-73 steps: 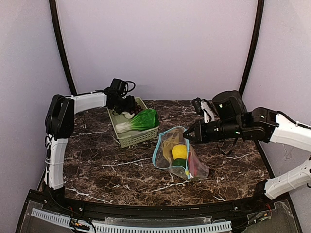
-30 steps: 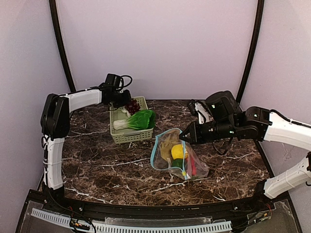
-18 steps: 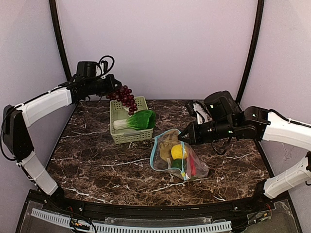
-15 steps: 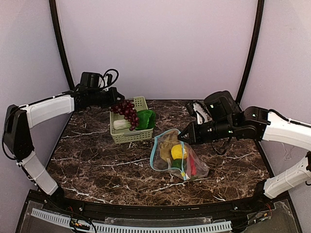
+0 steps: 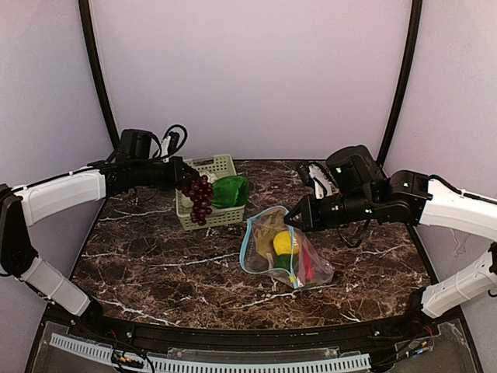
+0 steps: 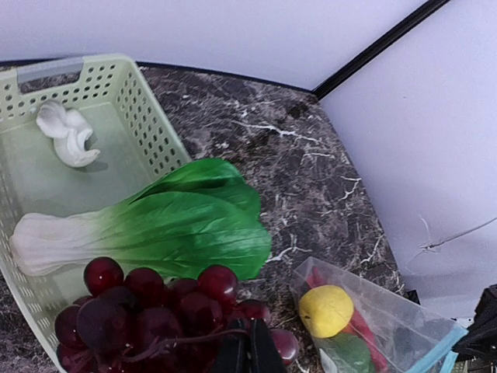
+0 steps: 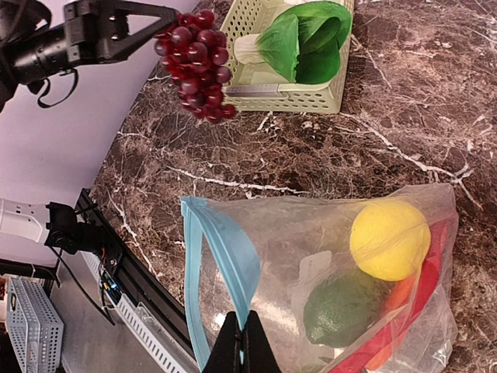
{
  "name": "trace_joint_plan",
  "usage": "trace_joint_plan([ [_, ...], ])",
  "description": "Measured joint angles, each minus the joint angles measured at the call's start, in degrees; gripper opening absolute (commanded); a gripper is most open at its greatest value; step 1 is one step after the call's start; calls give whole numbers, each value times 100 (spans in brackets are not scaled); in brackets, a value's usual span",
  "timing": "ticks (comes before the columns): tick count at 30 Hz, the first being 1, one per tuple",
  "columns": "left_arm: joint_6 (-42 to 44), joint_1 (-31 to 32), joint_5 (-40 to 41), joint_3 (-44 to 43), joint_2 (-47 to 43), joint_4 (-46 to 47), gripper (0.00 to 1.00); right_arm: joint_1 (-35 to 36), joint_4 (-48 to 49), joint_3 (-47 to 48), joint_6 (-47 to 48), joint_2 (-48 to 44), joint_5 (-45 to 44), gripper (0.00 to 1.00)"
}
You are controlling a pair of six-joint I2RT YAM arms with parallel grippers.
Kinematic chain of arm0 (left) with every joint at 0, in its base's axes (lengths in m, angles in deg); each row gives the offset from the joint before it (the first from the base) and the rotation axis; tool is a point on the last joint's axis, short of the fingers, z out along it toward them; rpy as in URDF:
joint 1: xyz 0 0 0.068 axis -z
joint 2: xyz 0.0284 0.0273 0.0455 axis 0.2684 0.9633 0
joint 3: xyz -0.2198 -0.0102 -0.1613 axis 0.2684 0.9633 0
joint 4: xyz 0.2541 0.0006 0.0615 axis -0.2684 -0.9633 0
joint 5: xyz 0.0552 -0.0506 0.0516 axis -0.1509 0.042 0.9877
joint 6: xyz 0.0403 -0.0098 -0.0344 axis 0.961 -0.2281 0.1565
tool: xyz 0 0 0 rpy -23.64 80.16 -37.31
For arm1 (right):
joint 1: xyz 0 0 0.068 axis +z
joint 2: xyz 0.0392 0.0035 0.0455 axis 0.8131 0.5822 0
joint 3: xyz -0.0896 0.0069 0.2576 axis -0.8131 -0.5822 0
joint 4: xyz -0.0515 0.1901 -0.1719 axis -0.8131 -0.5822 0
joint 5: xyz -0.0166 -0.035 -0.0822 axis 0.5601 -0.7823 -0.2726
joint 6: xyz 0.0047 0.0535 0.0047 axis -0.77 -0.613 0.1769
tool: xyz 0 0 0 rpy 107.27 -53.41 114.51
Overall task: Place the food in the zip-top bag and seal the zipper
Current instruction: Place the fake fruit in the zipper food storage bag.
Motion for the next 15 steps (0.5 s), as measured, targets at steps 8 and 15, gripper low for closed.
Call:
trace_joint_plan([
  [8,131,522,-114,-28,-1027,-85,2,0,-2,0,4,-13,-2,0],
  [15,219,1386,-162,-146,-1482,-345,1,0,-4,0,7,-70,-15,0],
])
